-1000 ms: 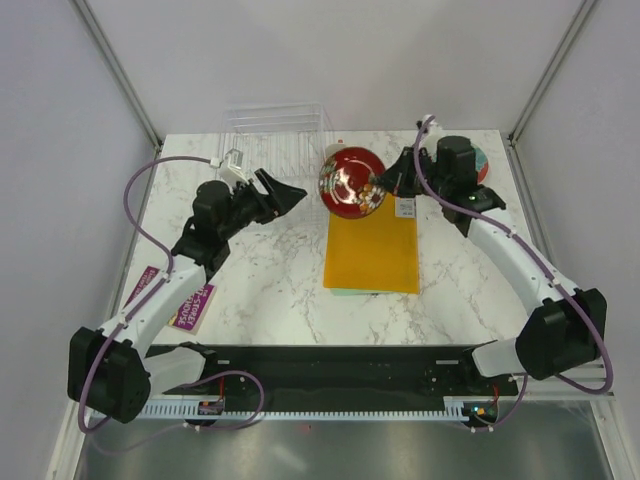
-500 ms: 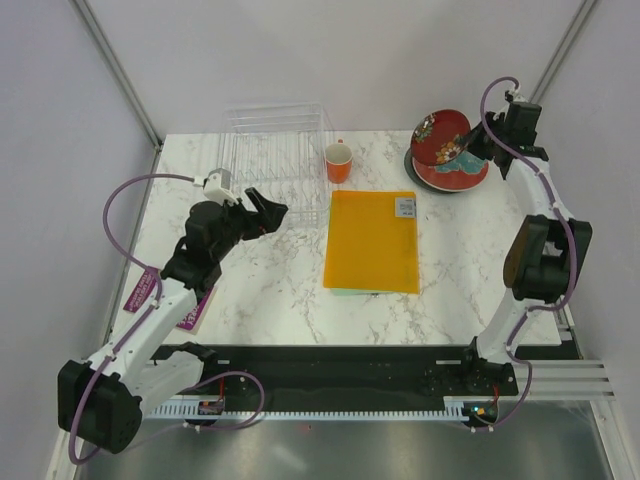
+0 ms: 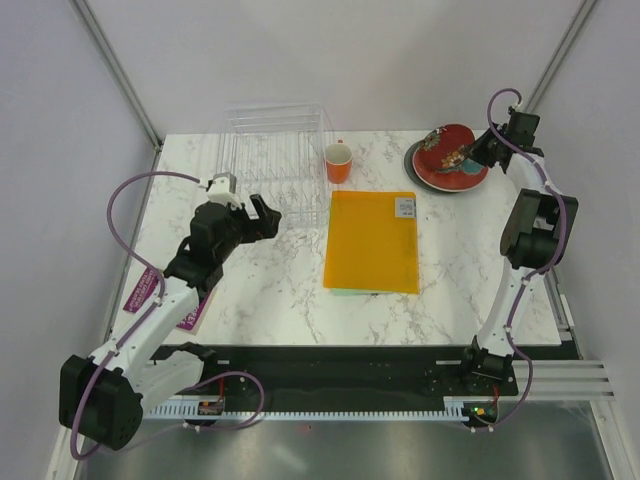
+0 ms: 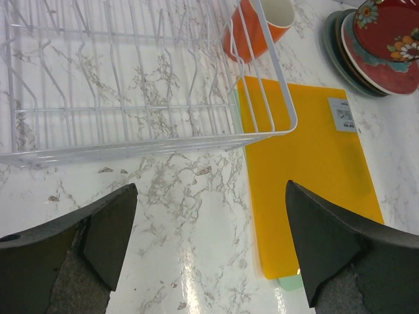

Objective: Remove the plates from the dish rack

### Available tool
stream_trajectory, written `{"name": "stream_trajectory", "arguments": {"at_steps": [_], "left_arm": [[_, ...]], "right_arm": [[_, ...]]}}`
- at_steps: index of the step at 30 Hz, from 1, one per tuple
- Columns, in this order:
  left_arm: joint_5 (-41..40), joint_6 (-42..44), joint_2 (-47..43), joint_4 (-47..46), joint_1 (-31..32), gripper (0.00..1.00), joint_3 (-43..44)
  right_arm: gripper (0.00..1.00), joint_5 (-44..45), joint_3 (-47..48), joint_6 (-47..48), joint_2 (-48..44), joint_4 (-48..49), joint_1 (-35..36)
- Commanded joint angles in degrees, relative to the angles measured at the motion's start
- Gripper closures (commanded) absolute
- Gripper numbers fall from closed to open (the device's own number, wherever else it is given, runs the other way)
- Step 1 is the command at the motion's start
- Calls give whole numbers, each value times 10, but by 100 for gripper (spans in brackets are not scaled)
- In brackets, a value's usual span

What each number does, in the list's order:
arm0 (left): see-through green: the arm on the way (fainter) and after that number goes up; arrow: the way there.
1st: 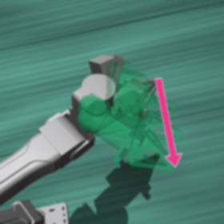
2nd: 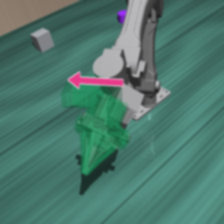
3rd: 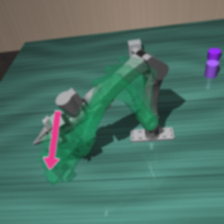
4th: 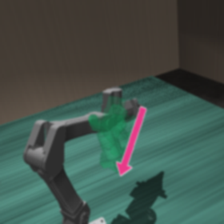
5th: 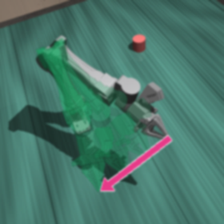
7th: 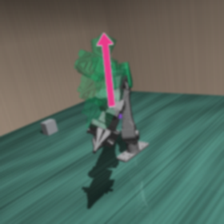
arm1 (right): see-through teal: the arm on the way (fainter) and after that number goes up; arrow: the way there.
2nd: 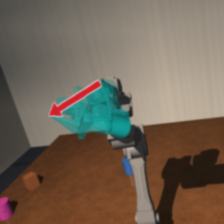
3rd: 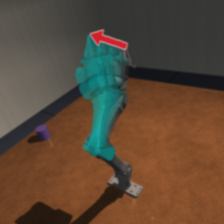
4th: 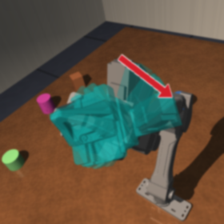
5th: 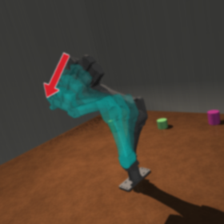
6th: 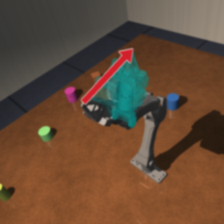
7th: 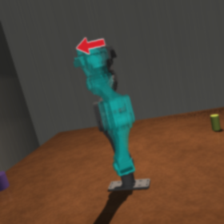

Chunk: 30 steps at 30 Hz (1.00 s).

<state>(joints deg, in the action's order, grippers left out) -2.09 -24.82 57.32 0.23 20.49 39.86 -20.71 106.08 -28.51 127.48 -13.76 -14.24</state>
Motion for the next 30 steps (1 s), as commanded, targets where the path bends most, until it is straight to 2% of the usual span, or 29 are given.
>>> {"name": "stream_trajectory", "arguments": {"at_steps": [1,9,12,14,15,17,18,20,22,28,30], "left_arm": [[-21,41,5,-5,2,0,16],[-21,36,2,19,2,0,18],[-15,35,-2,27,2,0,20],[-13,34,-7,34,2,0,21],[-13,35,-14,35,2,0,19],[-15,34,-21,41,2,0,17],[-17,34,-28,45,1,0,17],[-18,35,-34,50,1,0,15],[-17,35,-41,60,1,0,15],[-32,52,-49,89,2,0,15],[-37,64,-50,99,2,0,17]], "right_arm": [[100,-23,27,-13,1,42,-2],[100,-26,-40,-13,-14,38,-2],[96,-28,-47,-11,-14,31,-3],[87,-31,-49,-11,-14,25,-2],[65,-30,-50,-11,-13,22,-3],[53,-29,-50,-11,-11,12,-2],[38,-30,-50,-9,-11,8,-2],[23,-28,-52,-3,-15,0,-2],[2,-27,-52,3,-17,-8,-2],[2,11,-54,50,-54,-52,-2],[2,34,-70,71,-93,-65,-2]]}}
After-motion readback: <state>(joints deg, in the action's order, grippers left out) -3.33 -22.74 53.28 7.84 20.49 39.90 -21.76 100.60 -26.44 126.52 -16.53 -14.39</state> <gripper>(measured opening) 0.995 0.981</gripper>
